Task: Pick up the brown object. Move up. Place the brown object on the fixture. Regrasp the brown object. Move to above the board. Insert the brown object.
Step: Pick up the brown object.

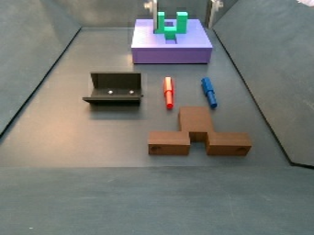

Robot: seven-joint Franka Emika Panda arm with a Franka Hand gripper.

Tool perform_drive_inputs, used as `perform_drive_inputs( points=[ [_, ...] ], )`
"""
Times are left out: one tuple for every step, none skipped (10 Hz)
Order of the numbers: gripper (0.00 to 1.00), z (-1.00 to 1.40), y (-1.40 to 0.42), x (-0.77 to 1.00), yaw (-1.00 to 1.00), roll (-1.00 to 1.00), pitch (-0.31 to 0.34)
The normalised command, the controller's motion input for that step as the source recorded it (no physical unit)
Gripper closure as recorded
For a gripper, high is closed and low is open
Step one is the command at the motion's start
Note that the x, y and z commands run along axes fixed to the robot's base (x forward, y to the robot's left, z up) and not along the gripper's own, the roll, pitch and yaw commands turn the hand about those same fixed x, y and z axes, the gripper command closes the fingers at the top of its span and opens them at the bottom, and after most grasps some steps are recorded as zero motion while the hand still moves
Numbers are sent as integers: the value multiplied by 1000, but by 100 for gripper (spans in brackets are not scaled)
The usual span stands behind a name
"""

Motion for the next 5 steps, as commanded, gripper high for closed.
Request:
perform_drive_inputs(
  points=[
    [0,0,0,0,0,4,0],
    [0,0,-51,120,-31,0,19],
    [0,-363,-9,0,-17,-79,-41],
    [0,-677,-43,0,-20,-191,-90],
    [0,-740,0,6,-57,-177,-116]
  ],
)
